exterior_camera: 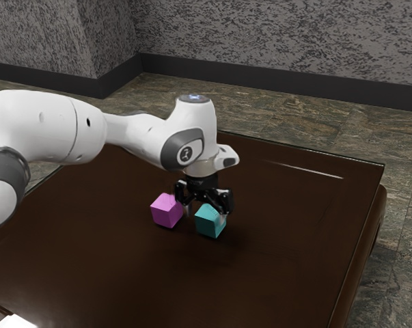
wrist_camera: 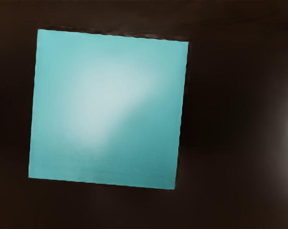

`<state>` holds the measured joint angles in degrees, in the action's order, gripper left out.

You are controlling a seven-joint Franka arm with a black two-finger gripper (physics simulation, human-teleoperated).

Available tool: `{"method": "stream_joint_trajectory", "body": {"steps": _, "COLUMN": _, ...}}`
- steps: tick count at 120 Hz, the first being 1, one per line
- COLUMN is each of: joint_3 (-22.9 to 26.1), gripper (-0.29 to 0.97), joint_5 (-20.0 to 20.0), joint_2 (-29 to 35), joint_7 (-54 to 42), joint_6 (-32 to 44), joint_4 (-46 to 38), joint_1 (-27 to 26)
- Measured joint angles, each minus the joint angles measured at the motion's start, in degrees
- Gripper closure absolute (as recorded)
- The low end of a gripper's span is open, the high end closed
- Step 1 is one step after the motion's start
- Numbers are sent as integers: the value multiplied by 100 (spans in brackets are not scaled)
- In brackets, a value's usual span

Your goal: Pick up the blue block with one arm, and put the blue block on the pink block with one arm

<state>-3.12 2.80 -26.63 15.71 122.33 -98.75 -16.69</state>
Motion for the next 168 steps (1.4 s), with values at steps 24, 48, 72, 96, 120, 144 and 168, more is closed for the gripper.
{"method": "stream_joint_trajectory", "body": {"steps": 24, "joint_3": 108, "gripper": 0, "joint_5": -2, "joint_2": -235, "joint_7": -784, "joint_6": 144, "joint_4": 219, "joint_1": 171}}
{"method": "stream_joint_trajectory", "body": {"steps": 48, "joint_3": 117, "gripper": 0, "joint_5": 3, "joint_2": -377, "joint_7": -1378, "joint_6": 203, "joint_4": 356, "joint_1": 329}}
{"method": "stream_joint_trajectory", "body": {"steps": 72, "joint_3": 182, "gripper": 0, "joint_5": 71, "joint_2": -617, "joint_7": -1809, "joint_6": 302, "joint_4": 397, "joint_1": 339}}
{"method": "stream_joint_trajectory", "body": {"steps": 96, "joint_3": 198, "gripper": 0, "joint_5": 349, "joint_2": -711, "joint_7": -2117, "joint_6": 407, "joint_4": 375, "joint_1": 351}}
{"method": "stream_joint_trajectory", "body": {"steps": 120, "joint_3": 191, "gripper": 21, "joint_5": 383, "joint_2": -686, "joint_7": -2338, "joint_6": 451, "joint_4": 366, "joint_1": 351}}
{"method": "stream_joint_trajectory", "body": {"steps": 144, "joint_3": 185, "gripper": 32, "joint_5": 156, "joint_2": -146, "joint_7": -2442, "joint_6": 473, "joint_4": 161, "joint_1": 340}}
{"method": "stream_joint_trajectory", "body": {"steps": 168, "joint_3": 140, "gripper": 32, "joint_5": -182, "joint_2": 1118, "joint_7": -2485, "joint_6": 480, "joint_4": -671, "joint_1": 772}}
